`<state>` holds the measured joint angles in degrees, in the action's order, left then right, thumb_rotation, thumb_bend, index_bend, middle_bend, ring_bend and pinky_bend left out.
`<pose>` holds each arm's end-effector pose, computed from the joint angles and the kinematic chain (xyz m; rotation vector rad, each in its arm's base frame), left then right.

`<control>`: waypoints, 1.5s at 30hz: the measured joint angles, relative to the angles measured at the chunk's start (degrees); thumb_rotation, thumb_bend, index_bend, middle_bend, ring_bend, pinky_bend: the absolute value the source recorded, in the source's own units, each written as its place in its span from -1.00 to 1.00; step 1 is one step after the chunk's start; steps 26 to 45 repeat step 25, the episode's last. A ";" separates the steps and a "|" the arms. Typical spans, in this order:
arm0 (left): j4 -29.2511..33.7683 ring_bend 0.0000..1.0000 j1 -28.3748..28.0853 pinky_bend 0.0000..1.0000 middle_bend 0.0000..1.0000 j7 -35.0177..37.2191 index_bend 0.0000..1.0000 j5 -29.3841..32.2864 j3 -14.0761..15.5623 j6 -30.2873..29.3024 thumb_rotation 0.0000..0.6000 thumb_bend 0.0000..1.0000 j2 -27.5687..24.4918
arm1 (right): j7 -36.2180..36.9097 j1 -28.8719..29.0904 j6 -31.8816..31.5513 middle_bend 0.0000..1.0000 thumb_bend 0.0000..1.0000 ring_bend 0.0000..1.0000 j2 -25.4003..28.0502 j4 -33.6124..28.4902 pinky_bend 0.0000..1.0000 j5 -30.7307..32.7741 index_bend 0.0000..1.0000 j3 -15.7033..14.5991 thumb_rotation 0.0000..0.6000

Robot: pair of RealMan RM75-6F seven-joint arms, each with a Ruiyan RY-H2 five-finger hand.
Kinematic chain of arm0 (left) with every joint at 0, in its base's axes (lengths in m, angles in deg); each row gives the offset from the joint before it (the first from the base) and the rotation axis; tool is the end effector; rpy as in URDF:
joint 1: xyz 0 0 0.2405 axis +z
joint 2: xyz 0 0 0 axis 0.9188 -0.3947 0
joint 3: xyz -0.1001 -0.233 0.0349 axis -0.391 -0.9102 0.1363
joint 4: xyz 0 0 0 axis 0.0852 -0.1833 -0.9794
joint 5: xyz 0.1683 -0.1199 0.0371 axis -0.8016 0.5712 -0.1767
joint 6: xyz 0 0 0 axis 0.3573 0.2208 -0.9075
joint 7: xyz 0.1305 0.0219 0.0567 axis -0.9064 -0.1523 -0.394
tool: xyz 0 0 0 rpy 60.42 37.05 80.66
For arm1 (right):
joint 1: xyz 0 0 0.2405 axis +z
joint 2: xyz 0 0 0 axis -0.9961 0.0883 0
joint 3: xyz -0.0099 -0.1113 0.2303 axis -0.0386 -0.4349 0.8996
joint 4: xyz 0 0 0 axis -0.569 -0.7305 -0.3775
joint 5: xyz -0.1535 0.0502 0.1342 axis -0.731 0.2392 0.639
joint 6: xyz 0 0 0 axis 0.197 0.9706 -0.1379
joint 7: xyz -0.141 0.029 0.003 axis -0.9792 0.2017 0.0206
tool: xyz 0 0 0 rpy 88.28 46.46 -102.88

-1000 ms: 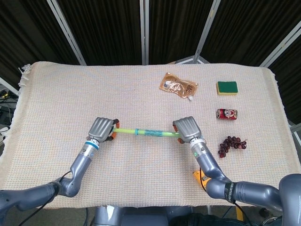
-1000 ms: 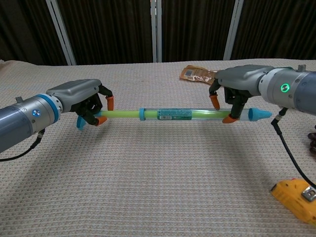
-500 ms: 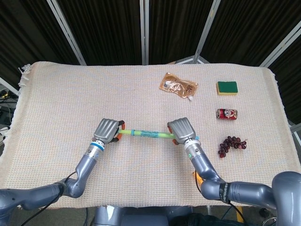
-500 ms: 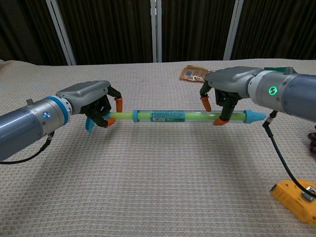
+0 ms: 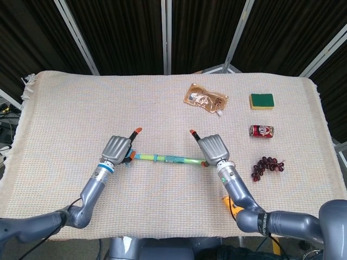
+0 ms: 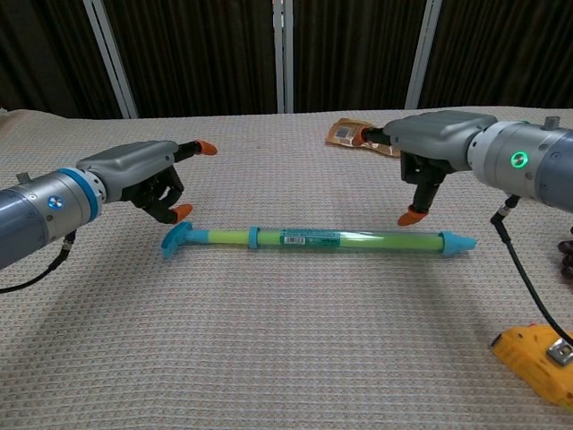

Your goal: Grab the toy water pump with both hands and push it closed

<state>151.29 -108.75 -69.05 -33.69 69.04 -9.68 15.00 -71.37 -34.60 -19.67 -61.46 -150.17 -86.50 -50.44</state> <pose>-0.1567 0.3544 -0.0461 -1.7919 -1.0041 -0.9156 -0.1206 -0.3568 -0.0101 1.8615 -0.8598 0.7715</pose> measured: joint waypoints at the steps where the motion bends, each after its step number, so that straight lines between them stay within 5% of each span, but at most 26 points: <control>1: 1.14 0.56 0.54 0.92 0.55 -0.07 -0.92 0.01 0.12 -0.64 1.00 -0.04 -1.12 | 0.61 -0.50 -0.48 0.93 -1.00 1.00 0.53 -0.39 1.00 -0.98 -1.00 -0.20 1.00; 5: 5.42 0.51 3.21 0.88 0.44 0.61 -0.92 -0.88 0.42 -4.33 1.00 -0.05 -5.96 | 4.55 -3.90 -4.23 0.79 -1.00 0.94 4.26 -3.03 0.91 -7.46 -1.00 -1.56 1.00; 7: 8.95 0.36 5.30 0.68 0.22 1.65 -0.93 -2.22 0.83 -7.17 1.00 -0.13 -9.55 | 7.38 -6.08 -6.84 0.60 -1.00 0.78 6.61 -4.21 0.72 -12.20 -1.00 -2.55 1.00; 9: 12.07 0.06 7.42 0.27 -0.10 2.85 -0.97 -3.82 1.35 -10.03 1.00 -0.41 -12.90 | 10.27 -8.11 -9.25 0.26 -1.00 0.46 8.67 -5.02 0.38 -16.59 -1.00 -3.47 1.00; 12: 16.38 -0.68 11.19 -0.58 -0.78 4.58 -1.00 -6.15 2.60 -15.05 1.00 -0.93 -17.92 | 15.65 -12.02 -14.35 -0.28 -1.00 -0.14 12.04 -5.89 -0.21 -23.17 -1.00 -5.12 1.00; 15: 21.33 -1.00 15.62 -0.98 -1.00 5.44 -1.00 -8.64 4.62 -19.96 1.00 -1.00 -22.76 | 20.64 -16.53 -20.01 -0.85 -1.00 -0.82 15.20 -6.15 -0.87 -29.30 -1.00 -7.05 1.00; 17: 24.50 -1.00 19.03 -1.00 -1.00 5.82 -1.00 -10.53 6.48 -23.30 1.00 -1.00 -25.90 | 23.05 -19.79 -23.69 -0.99 -1.00 -0.98 16.96 -6.11 -1.00 -32.55 -1.00 -8.35 1.00; 25: 28.20 -1.00 27.59 -1.00 -1.00 9.55 -1.00 -18.71 12.67 -31.35 1.00 -1.00 -32.04 | 25.54 -29.06 -33.82 -1.00 -1.00 -1.00 19.25 -3.49 -1.00 -39.19 -1.00 -11.63 1.00; 45: 28.20 -1.00 27.59 -1.00 -1.00 9.55 -1.00 -18.71 12.67 -31.35 1.00 -1.00 -32.04 | 25.54 -29.06 -33.82 -1.00 -1.00 -1.00 19.25 -3.49 -1.00 -39.19 -1.00 -11.63 1.00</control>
